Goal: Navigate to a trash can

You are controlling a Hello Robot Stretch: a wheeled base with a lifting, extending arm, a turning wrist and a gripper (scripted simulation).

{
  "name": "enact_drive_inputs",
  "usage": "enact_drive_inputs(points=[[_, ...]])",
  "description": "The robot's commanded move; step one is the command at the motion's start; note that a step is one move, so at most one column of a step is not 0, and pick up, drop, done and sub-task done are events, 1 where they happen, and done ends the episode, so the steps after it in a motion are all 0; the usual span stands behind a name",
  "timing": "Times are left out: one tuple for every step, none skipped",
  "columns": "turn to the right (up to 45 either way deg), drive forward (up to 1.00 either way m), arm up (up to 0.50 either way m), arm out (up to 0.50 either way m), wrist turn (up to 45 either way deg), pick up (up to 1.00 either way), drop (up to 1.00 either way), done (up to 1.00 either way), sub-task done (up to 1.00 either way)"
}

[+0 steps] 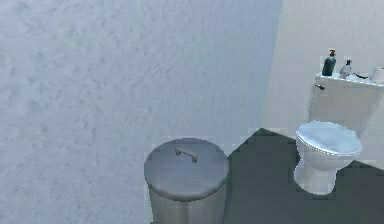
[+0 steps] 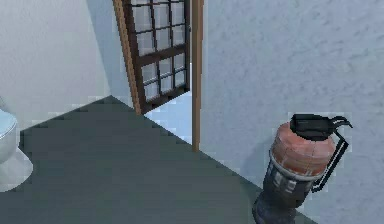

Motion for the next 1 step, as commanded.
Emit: enact_drive_inputs(points=[[0.0, 0.00, 0.00, 0.00, 0.0, 0.00, 0.00, 1.00, 0.00]])
